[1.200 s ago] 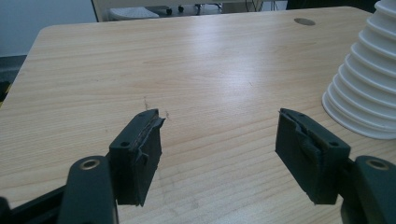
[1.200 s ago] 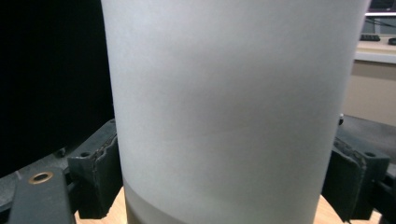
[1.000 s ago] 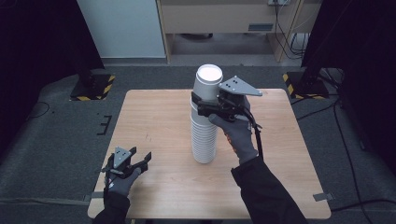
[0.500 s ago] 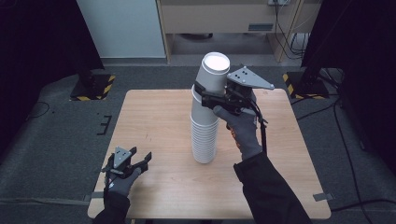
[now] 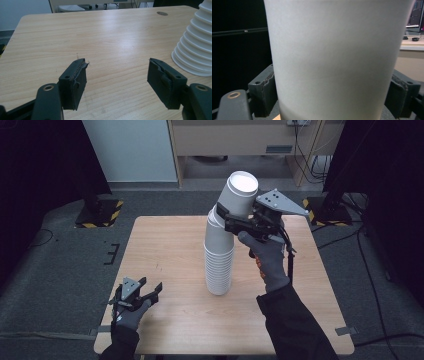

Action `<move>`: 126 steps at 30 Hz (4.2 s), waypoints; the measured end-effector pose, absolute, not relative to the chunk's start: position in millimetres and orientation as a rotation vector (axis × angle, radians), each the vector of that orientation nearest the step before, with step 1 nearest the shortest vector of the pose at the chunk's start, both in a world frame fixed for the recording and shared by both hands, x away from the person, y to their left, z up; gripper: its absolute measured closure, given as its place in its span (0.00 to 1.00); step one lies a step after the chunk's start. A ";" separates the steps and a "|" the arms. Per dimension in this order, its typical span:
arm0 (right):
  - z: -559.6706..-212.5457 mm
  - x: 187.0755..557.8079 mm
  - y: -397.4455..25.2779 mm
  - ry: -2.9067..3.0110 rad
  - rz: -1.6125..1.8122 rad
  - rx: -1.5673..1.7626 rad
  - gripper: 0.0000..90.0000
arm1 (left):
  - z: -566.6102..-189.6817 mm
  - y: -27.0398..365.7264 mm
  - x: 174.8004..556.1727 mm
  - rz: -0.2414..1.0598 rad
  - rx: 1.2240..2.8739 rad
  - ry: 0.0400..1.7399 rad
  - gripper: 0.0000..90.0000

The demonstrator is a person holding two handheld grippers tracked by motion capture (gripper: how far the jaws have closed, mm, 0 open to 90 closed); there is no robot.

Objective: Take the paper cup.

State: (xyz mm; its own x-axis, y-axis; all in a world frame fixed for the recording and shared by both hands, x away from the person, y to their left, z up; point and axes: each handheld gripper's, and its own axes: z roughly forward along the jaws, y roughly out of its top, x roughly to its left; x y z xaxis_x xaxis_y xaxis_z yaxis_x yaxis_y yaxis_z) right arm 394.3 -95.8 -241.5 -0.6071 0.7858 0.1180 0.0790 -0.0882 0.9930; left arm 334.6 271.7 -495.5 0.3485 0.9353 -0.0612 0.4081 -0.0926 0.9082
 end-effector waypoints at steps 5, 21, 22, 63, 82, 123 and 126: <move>-242.8 388.8 -108.7 1.649 1.751 0.956 0.16 | -493.9 270.0 334.3 0.707 1.671 1.205 0.35; -265.3 365.8 -157.3 1.622 1.746 1.021 0.16 | -490.7 261.7 334.3 0.715 1.688 1.149 0.33; -270.6 363.6 -162.9 1.619 1.748 1.036 0.16 | -490.9 260.6 334.2 0.712 1.693 1.144 0.32; -391.0 335.2 -206.5 1.692 1.814 1.339 0.16 | -474.8 229.4 321.9 0.673 1.699 0.982 0.48; -416.1 331.0 -217.9 1.644 1.907 1.475 0.16 | -467.4 188.0 314.5 0.632 1.701 0.828 0.46; -428.1 330.1 -211.3 1.634 1.971 1.558 0.16 | -467.7 104.1 315.7 0.561 1.740 0.650 0.46; -428.6 330.3 -211.6 1.634 1.970 1.558 0.16 | -467.0 98.1 316.9 0.556 1.736 0.639 0.46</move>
State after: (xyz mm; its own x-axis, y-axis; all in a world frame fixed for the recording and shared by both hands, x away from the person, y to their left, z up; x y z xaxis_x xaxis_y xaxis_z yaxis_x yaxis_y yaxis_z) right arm 330.3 -211.6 -428.6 -0.4513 0.6594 0.6013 0.4690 -0.3980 0.7885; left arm 316.9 98.1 -467.0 0.7397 0.6718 0.0402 0.1333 -0.2048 0.9697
